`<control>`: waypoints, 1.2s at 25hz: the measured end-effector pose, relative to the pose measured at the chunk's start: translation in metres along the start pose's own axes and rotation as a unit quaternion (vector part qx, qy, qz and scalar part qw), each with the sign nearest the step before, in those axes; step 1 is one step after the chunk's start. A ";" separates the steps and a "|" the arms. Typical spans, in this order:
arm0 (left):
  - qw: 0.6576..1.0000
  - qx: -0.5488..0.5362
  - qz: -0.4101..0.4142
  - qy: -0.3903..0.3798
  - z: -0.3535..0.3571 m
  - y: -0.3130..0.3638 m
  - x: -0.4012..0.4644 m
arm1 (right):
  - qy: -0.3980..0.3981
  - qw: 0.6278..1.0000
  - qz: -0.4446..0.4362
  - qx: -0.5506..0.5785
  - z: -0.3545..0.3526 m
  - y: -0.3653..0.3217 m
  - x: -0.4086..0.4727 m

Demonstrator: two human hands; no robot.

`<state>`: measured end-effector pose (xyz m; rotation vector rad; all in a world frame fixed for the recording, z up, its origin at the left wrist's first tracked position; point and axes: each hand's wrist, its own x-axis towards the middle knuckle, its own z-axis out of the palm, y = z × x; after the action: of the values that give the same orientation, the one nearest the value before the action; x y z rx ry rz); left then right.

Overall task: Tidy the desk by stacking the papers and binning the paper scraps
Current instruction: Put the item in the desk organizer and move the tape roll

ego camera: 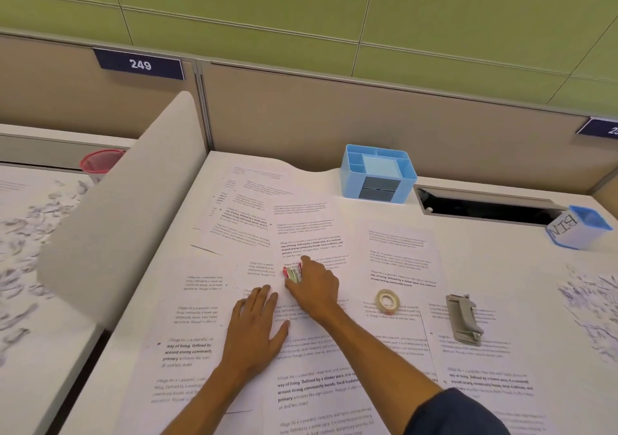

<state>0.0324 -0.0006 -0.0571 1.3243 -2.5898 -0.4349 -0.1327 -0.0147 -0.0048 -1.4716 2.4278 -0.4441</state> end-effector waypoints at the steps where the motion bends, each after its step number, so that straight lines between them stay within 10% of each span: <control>1: 1.000 0.000 0.003 0.004 0.000 0.000 0.001 | 0.000 1.000 0.001 0.011 0.001 0.001 0.001; 15: 1.000 0.021 0.006 0.001 0.004 0.018 0.089 | -0.019 0.867 0.077 0.492 -0.063 0.064 0.028; 26: 0.999 0.034 0.018 0.005 0.020 0.017 0.145 | -0.037 0.765 0.130 0.630 -0.089 0.109 0.093; 30: 0.999 0.028 0.014 0.009 0.025 0.015 0.145 | 0.011 0.787 0.155 0.597 -0.102 0.121 0.129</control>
<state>-0.0704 -0.1067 -0.0691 1.3005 -2.6214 -0.3480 -0.3270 -0.0647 0.0323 -0.4702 1.6218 -1.5142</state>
